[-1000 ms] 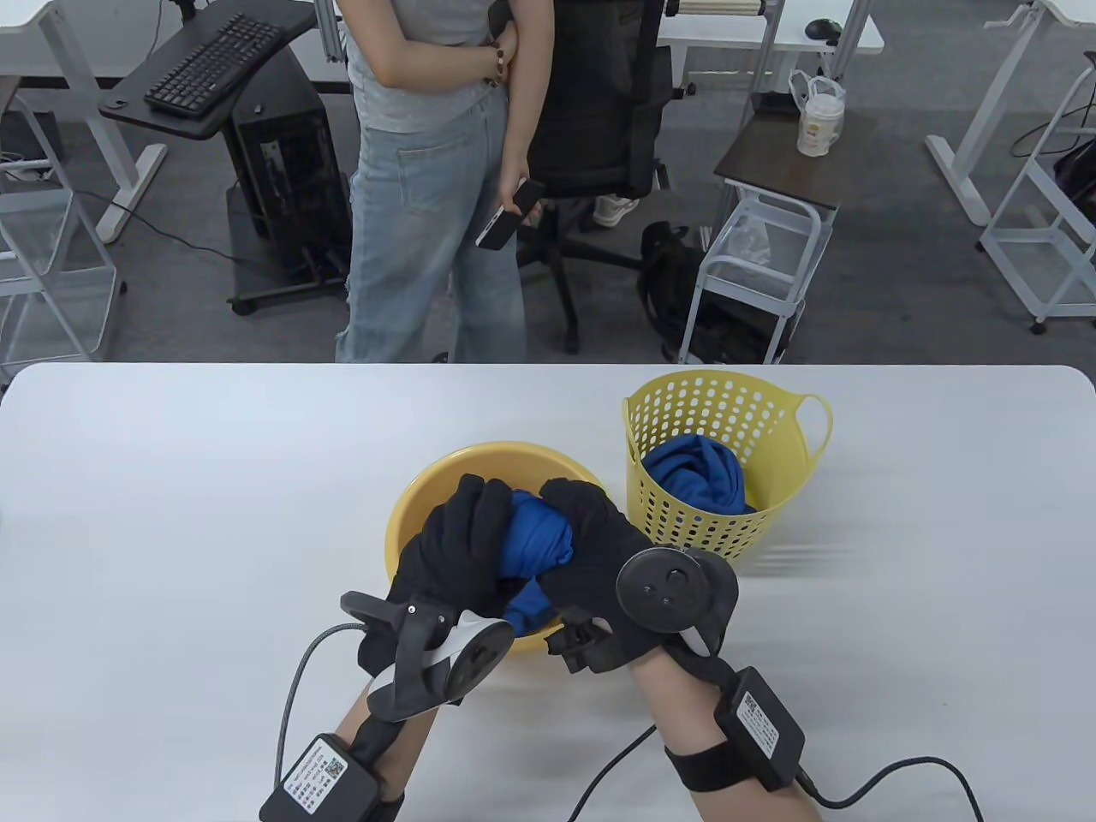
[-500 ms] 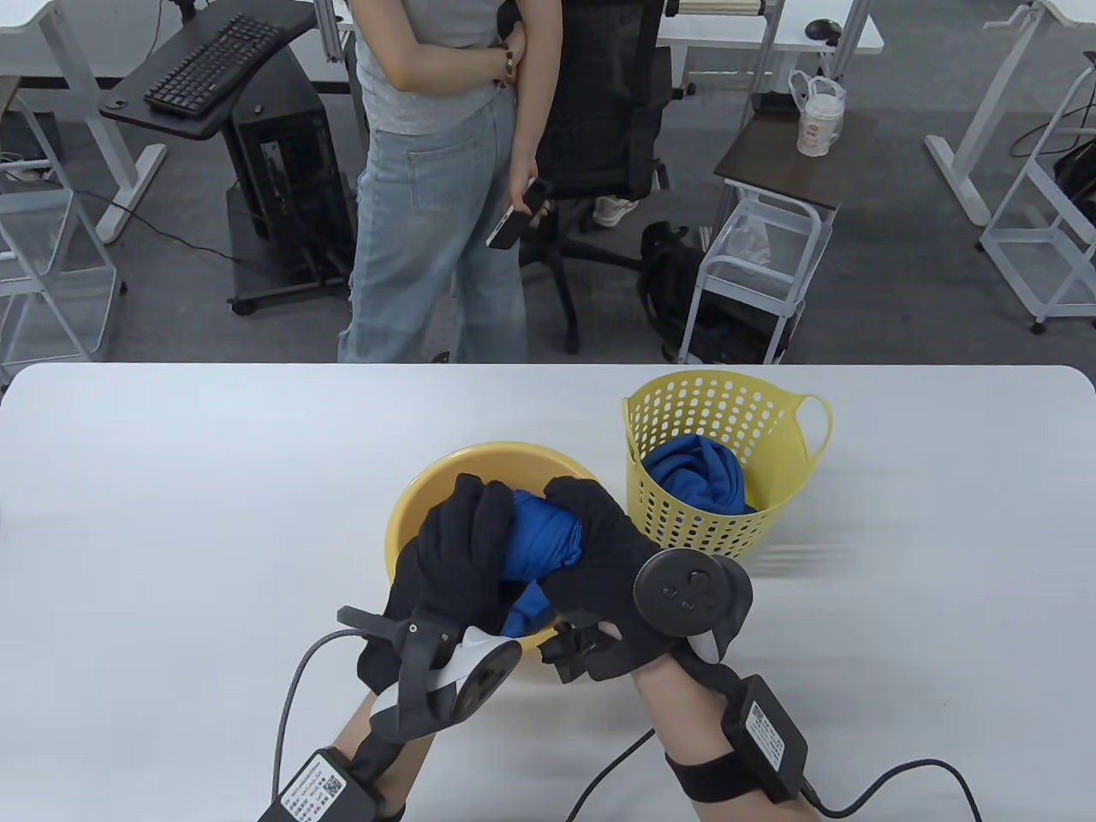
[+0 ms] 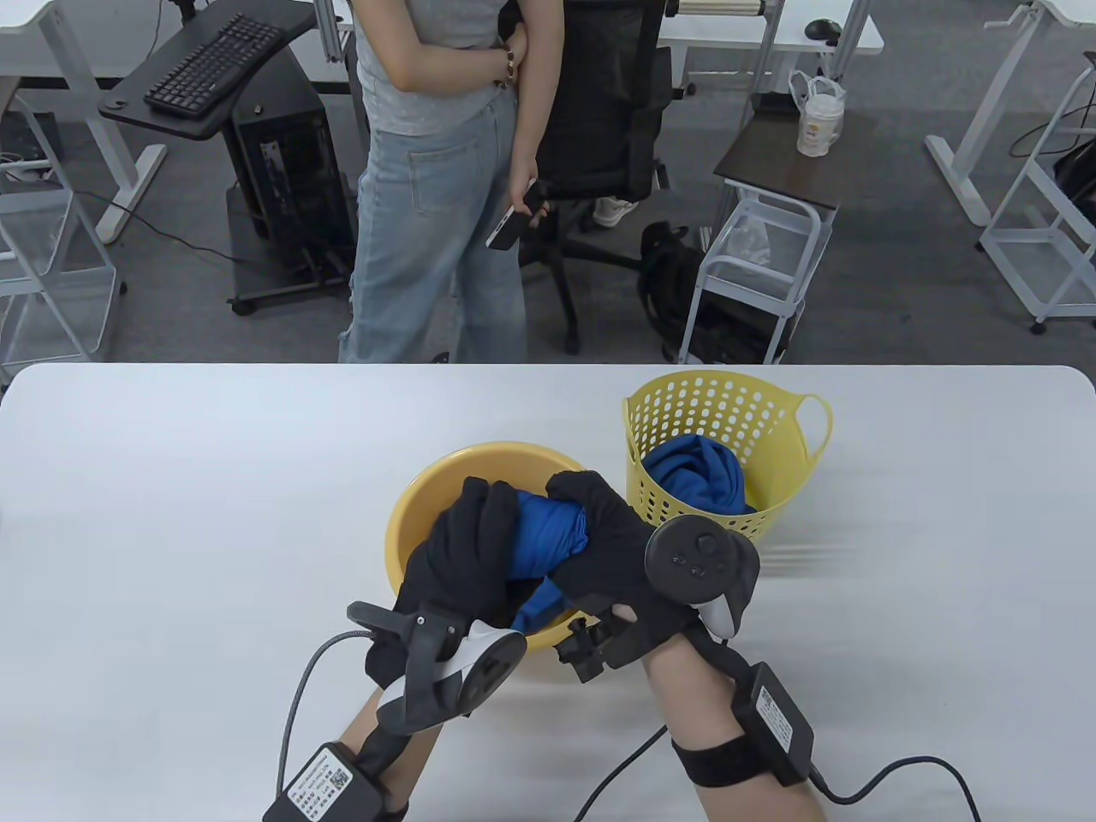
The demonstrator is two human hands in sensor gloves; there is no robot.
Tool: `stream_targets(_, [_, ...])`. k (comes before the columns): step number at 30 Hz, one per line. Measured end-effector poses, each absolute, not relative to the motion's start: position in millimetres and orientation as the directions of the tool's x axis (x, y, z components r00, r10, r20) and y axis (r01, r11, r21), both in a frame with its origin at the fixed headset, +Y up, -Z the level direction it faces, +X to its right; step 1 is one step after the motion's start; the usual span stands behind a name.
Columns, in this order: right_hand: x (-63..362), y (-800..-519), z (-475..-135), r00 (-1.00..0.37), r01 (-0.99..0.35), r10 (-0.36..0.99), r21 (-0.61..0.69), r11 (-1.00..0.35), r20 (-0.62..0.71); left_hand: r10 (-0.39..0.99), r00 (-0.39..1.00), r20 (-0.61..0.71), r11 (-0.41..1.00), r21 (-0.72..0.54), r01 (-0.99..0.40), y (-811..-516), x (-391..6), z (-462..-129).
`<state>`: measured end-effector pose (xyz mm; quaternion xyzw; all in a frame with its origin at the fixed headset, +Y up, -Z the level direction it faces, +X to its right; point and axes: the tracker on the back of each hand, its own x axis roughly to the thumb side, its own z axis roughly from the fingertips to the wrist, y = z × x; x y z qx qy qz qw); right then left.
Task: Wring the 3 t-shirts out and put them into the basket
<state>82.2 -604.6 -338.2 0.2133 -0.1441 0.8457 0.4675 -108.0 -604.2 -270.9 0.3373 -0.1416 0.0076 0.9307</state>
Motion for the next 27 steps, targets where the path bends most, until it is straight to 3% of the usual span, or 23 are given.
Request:
stream_targets(3, [93.1,-605.2,-343.6,-0.438,-0.871,0.771,-0.006,-0.491,0.462,0.055,0.919,0.391,0.810,0.521,-0.270,-604.0,-116.6,-276.6])
stream_targets(8, [115.7,-611.5,-356.3,-0.222,-0.960,0.906,0.083,-0.268,0.360,0.075,0.903,0.424,0.755,0.567,-0.329,-599.4,-121.4,-271.5])
stream_targets(10, [132.2,-610.5,-359.5,-0.202,-0.977,0.919,-0.003,-0.214,0.337,0.082,0.904,0.420,0.764,0.556,-0.328,-600.0,-123.3,-272.5])
stream_targets(13, [173.8,-606.2,-360.1,-0.151,-0.977,0.933,-0.194,-0.091,0.325,0.042,0.948,0.317,0.835,0.510,-0.207,-606.7,-129.2,-282.7])
stream_targets(16, [219.7,-601.6,-352.2,-0.352,-0.837,0.891,-0.523,-0.162,0.287,0.068,0.961,0.266,0.895,0.410,-0.176,-616.3,-135.0,-293.9])
stream_targets(19, [239.3,-600.5,-351.2,-0.609,-0.635,0.779,-0.682,-0.362,0.153,0.115,0.961,0.249,0.921,0.335,-0.198,-622.8,-132.8,-301.0])
stream_targets(21, [239.3,-603.6,-357.2,-0.686,-0.588,0.725,-0.631,-0.507,0.057,0.117,0.967,0.225,0.944,0.277,-0.178,-629.0,-125.3,-305.3])
stream_targets(23, [235.3,-609.7,-365.8,-0.679,-0.658,0.734,-0.453,-0.601,0.011,0.103,0.971,0.214,0.970,0.196,-0.146,-636.8,-115.2,-311.2])
stream_targets(25, [230.1,-616.4,-372.5,-0.628,-0.754,0.778,-0.247,-0.608,0.002,0.090,0.973,0.214,0.989,0.094,-0.113,-645.1,-104.5,-319.4])
stream_targets(27, [225.8,-617.1,-375.3,-0.522,-0.848,0.848,-0.155,-0.506,0.091,0.077,0.975,0.209,0.995,-0.074,-0.062,-653.3,-89.6,-332.2])
